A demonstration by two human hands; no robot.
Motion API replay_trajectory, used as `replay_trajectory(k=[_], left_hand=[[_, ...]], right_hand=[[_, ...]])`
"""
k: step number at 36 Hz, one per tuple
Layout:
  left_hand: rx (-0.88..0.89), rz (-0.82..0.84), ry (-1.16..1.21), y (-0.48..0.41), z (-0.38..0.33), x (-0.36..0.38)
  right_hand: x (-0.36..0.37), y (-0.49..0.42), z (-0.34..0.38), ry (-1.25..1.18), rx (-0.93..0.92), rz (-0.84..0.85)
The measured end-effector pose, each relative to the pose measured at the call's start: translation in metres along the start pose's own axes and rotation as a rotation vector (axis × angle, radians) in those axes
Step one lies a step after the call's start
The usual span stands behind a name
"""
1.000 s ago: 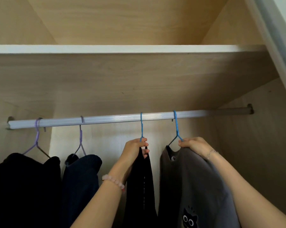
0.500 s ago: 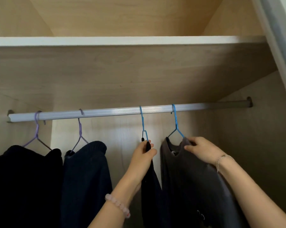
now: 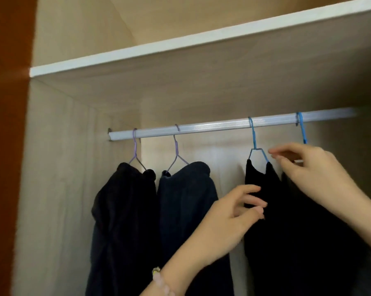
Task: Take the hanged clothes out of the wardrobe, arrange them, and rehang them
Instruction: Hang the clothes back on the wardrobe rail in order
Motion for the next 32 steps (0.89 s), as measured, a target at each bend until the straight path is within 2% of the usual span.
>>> replay_trajectory(k=[3,6,12,16,18,21,24,26,32], left_hand=[[0.100,-0.093,-0.070,0.021,-0.014,-0.046],[0.137,-0.232,-0.145,0.038,-0.014,-0.098],[-0.014,-0.414,-0.569,0.059,0.044,-0.198],[-0.140,-0.485,-0.939,0.072,0.083,-0.237],[-0.234,-0.473,-0.902,0.077,0.104,-0.247],[-0.331,-0.397,-0.572,0.078,0.128,-0.246],[-0.357,-0.375,-0.434,0.075,0.133,-0.241],[-0.362,-0.397,-0.390,0.075,0.135,-0.241],[-0.393,-0.459,-0.226,0.085,0.147,-0.249]], right_hand=[[0.028,-0.004,0.035,-0.111,-0.043,0.054],[0.062,-0.010,0.055,-0.195,0.010,0.128],[0.134,-0.011,0.067,-0.161,0.190,0.302],[0.154,-0.008,0.055,0.035,0.238,0.234],[0.157,-0.006,0.045,0.084,0.290,0.193],[0.162,-0.005,0.032,0.073,0.375,0.162],[0.169,-0.003,0.024,-0.131,0.541,0.142],[0.180,0.001,0.023,-0.283,0.648,0.195],[0.206,0.009,0.021,-0.614,0.801,0.291]])
Point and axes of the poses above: each hand's wrist, its own y-axis away from the middle knuckle, its own x-axis out of the palm, z = x × y, the point moved 9 cm from there along -y, towards the middle knuckle, and after that the axes turned 15 degrees about -y, right-handed, at the moved point
